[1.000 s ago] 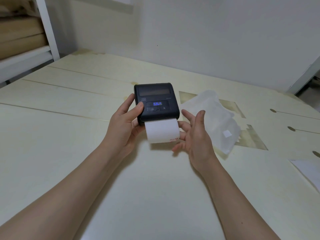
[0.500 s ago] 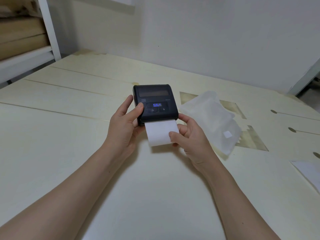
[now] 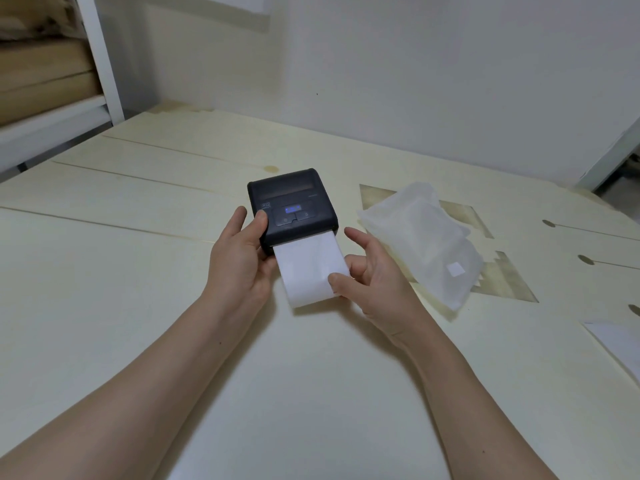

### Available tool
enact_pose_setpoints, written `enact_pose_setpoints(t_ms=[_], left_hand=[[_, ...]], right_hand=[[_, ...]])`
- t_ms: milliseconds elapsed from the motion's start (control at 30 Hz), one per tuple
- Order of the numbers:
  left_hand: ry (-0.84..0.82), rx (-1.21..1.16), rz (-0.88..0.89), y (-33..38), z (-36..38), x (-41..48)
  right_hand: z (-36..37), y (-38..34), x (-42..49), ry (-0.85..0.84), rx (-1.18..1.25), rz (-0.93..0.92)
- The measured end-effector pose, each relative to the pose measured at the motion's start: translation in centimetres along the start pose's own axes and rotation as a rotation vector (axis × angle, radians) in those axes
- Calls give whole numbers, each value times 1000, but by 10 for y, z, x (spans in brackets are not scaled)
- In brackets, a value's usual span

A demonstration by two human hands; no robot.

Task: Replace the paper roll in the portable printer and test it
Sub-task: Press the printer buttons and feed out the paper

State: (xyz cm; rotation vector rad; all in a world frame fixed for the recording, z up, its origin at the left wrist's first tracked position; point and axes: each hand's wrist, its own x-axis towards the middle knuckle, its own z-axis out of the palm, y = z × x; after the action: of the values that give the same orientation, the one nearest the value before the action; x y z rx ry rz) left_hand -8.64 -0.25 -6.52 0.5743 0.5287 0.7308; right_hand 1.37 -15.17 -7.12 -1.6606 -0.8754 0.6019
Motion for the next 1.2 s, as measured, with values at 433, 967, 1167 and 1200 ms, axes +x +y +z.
enact_pose_setpoints(t_ms=[433,967,1167,1200], left_hand=[[43,-47,26,5,-2,4],[-117,177,50,6,-5,6],[-113,449,132,-2,-3,10],[-79,498,149,-3,-4,11]], right_hand=[[0,-2,-4,-6,25,-5],[-6,0,-1,446,-42,20],[-2,-5,-4,227,-61,137],[-2,-6,-6,214,-122,131]])
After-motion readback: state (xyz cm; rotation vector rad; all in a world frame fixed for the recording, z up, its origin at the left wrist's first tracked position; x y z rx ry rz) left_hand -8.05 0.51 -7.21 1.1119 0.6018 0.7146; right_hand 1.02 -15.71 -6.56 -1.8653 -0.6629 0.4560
